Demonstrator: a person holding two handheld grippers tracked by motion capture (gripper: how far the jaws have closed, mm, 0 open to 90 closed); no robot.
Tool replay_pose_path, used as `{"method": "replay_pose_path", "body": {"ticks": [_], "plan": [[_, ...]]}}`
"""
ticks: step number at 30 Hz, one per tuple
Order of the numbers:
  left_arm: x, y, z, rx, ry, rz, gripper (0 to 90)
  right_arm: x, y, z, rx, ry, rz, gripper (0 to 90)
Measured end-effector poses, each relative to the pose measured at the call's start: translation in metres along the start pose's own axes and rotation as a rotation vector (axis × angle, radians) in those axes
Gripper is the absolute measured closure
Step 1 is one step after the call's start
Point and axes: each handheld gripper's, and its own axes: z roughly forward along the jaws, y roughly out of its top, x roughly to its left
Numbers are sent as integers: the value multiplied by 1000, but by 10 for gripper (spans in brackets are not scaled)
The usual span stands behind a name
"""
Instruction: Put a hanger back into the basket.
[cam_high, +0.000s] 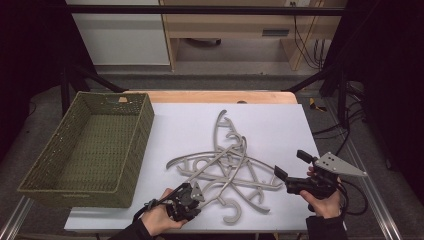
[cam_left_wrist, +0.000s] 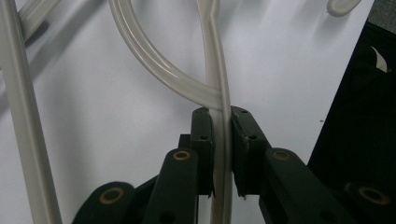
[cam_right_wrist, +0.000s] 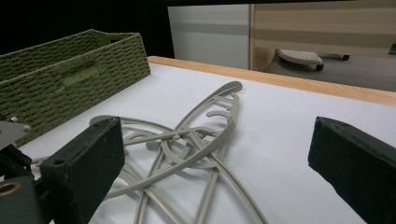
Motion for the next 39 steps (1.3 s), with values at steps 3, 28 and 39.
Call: {"method": "replay_pose_path", "body": {"ticks": [3, 28, 39], "plan": [[0, 0, 0, 1, -1, -5, 805, 0, 0, 0, 1, 1, 4, 39], [0, -4, -48, -183, 29, -16, 817, -2, 0, -3, -7, 2, 6, 42], [8, -9, -82, -274, 16, -28, 817, -2, 0, -2, -8, 0, 7, 40]]}}
